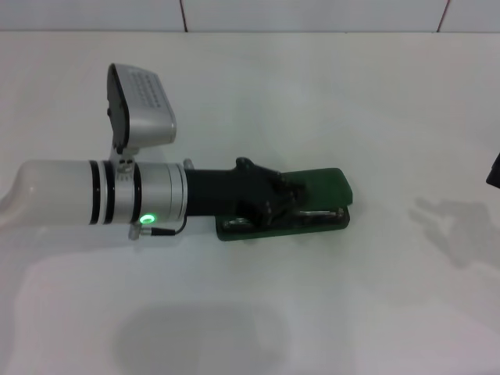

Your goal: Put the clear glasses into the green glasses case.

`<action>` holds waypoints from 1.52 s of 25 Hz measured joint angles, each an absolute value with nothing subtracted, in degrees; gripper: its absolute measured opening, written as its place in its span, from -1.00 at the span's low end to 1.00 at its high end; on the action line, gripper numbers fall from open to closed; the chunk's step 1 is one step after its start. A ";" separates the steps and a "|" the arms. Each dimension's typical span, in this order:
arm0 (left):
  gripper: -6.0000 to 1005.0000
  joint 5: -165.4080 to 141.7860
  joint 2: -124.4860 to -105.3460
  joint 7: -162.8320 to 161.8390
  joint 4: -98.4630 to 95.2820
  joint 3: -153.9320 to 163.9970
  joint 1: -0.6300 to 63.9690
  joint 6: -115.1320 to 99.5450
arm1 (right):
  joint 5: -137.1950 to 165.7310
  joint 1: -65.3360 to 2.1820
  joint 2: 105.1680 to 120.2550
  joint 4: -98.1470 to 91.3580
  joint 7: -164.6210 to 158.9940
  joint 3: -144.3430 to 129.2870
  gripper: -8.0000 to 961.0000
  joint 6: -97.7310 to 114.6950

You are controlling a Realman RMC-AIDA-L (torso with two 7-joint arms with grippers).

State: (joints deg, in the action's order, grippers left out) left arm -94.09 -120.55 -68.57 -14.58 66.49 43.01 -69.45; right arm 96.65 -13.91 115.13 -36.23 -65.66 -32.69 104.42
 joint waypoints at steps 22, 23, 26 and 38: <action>-0.72 -85.62 -119.68 -69.44 -26.46 76.37 36.70 -85.00 | 98.38 -13.47 114.81 -35.08 -64.99 -32.71 -0.61 104.55; -0.70 -85.71 -119.49 -69.86 -27.52 76.25 35.90 -86.84 | 99.03 -13.82 114.84 -35.07 -65.00 -32.83 -0.61 104.63; -0.66 -85.59 -118.85 -70.65 -30.10 75.35 33.62 -91.34 | 102.27 -15.37 114.98 -35.37 -64.97 -34.04 -0.59 105.47; 0.26 -87.66 -116.15 -79.12 -32.02 64.53 28.88 -105.00 | 104.49 -21.41 116.12 -32.08 -65.68 -40.31 0.00 105.68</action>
State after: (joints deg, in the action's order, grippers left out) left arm -87.66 -116.15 -79.12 -32.02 64.53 28.88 -105.00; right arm 104.49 -21.41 116.12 -32.08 -65.68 -40.31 105.68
